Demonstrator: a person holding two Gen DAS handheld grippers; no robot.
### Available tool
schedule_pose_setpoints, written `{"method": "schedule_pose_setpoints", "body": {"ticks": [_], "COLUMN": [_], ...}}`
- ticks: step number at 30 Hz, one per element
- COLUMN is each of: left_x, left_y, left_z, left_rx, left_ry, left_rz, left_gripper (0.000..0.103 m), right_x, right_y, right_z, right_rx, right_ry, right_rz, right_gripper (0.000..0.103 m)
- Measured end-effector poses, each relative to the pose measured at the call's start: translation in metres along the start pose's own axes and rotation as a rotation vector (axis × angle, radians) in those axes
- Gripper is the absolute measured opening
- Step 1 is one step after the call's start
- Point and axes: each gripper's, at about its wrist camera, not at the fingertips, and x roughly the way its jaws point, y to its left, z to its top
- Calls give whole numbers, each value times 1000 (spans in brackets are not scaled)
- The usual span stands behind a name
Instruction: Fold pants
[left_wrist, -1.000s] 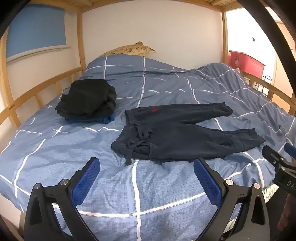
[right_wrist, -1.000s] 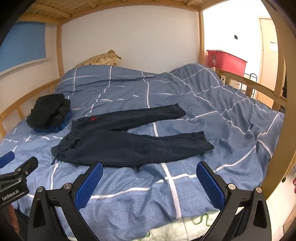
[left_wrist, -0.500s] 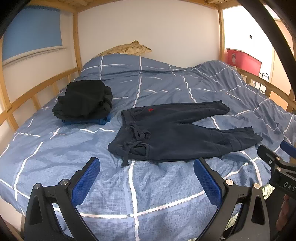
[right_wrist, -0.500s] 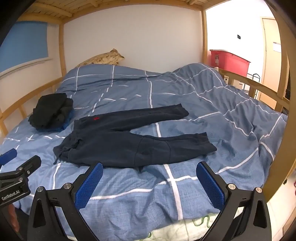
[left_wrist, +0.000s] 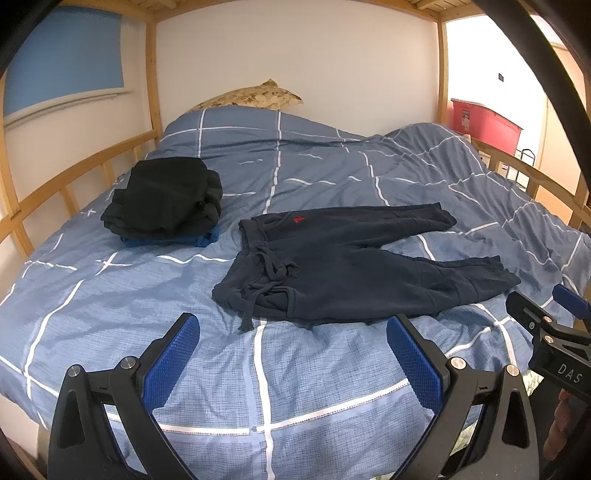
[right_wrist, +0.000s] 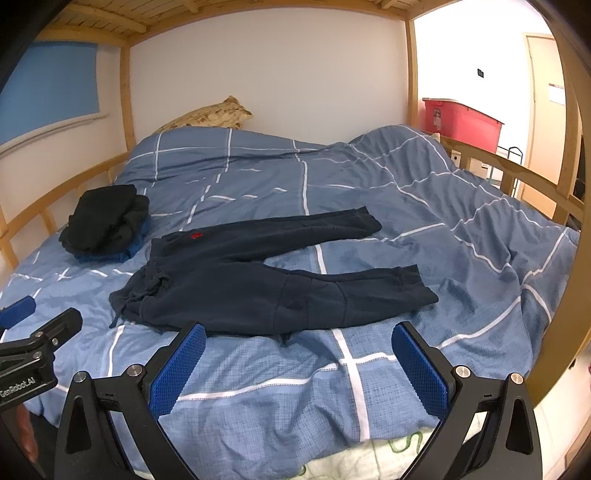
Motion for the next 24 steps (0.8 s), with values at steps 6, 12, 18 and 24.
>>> {"method": "schedule_pose_setpoints", "body": {"ticks": [6,12,18,24], "left_x": [2,-1,-4,-5], "left_y": [0,0,-1,-2], "left_z": [-2,1,3,5], "left_rx": [-16,-16,-9,-3], "left_ry": [15,7,-2,0], "left_rz": [-10,-13,-21,-25], "left_gripper": [103,103,103,103], "right_x": [0,0,1,1], "right_y": [-1,-2,-5,-6], "right_z": [1,0,1,1], "right_rx": [4,4,10,10], "right_ry": [1,-3,-5,-6], "right_rz": [-2,2,2,1], "right_gripper": [102,102,102,102]}}
